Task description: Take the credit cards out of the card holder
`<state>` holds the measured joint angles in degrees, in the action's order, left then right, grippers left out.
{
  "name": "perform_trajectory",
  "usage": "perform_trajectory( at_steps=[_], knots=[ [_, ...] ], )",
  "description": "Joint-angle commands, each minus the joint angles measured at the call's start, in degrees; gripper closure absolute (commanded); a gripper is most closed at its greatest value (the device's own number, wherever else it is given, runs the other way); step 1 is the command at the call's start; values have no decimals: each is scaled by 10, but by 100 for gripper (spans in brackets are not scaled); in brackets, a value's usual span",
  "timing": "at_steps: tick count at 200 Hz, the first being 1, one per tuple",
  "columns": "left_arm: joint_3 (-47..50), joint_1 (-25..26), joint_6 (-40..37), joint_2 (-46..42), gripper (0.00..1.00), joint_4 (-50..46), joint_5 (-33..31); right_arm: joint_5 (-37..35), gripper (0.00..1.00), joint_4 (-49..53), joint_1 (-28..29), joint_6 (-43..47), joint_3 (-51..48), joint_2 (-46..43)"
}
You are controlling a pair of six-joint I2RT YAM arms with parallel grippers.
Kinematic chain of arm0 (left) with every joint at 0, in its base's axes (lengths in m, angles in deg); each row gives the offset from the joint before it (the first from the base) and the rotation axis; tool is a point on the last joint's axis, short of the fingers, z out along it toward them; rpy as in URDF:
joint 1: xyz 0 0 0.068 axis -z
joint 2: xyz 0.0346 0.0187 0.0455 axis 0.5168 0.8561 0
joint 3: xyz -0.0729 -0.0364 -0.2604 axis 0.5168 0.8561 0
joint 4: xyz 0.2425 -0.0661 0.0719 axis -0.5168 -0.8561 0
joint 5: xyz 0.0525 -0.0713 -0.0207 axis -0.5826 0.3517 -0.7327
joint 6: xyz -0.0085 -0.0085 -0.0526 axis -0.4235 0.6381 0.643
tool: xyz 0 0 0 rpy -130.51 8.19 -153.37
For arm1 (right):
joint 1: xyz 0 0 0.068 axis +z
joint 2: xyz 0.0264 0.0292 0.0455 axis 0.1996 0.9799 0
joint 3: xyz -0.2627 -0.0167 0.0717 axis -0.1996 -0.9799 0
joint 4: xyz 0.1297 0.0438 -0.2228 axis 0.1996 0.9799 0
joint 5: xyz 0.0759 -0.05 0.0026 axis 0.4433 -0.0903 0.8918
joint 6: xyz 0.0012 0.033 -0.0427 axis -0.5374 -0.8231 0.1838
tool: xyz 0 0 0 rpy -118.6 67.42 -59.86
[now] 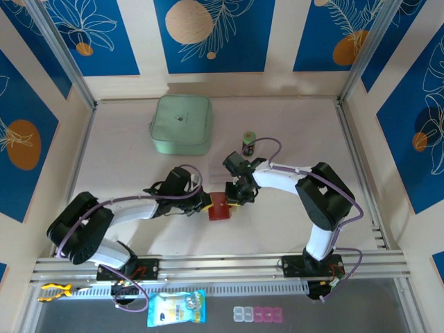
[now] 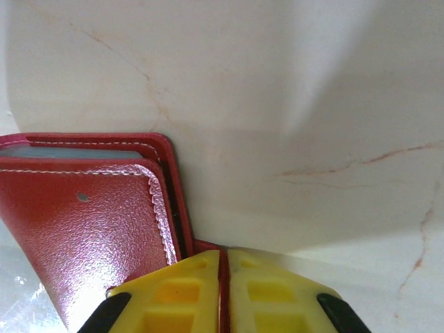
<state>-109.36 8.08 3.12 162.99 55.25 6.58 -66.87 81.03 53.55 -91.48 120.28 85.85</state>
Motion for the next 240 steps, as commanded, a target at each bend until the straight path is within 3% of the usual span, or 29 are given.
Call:
perform_trajectory(
  at_steps=[1, 100, 240],
  knots=[
    [-10, 1, -14, -25, 96, -19, -14, 2, 92, 20, 7, 4, 8, -9],
    [10, -26, -51, -150, 88, -111, -73, -26, 97, 89, 31, 10, 64, -42],
    [52, -71, -87, -216, 72, -152, -49, -60, 97, 160, 91, 4, 179, -11]
  ],
)
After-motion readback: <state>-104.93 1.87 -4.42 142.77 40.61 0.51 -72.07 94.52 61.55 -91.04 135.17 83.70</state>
